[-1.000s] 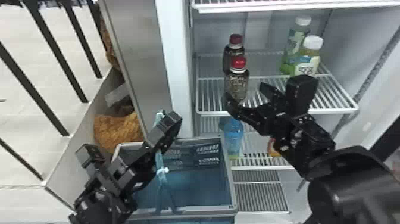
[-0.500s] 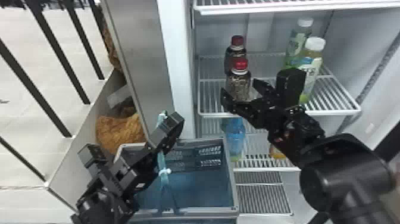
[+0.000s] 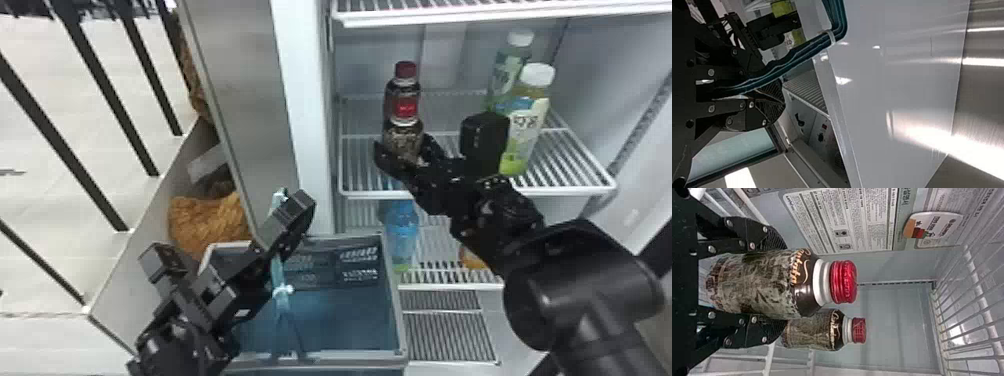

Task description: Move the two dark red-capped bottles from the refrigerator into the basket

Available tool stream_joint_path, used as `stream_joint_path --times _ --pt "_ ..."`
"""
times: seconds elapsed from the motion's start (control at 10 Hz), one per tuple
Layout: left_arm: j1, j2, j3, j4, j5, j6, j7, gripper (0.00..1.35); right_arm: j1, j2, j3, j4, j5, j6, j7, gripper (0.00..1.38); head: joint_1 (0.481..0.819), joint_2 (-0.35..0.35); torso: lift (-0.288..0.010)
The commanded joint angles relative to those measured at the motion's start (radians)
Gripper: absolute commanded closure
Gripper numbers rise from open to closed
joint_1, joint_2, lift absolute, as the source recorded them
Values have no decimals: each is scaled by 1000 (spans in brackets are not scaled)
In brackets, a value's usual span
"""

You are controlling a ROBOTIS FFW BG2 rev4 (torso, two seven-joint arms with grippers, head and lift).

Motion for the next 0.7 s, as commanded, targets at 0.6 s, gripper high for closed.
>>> stream_joint_path --times 0.6 --pt "3 0 -4 0 0 -2 0 1197 177 -40 -66 -278 -9 79 0 1283 693 53 -34"
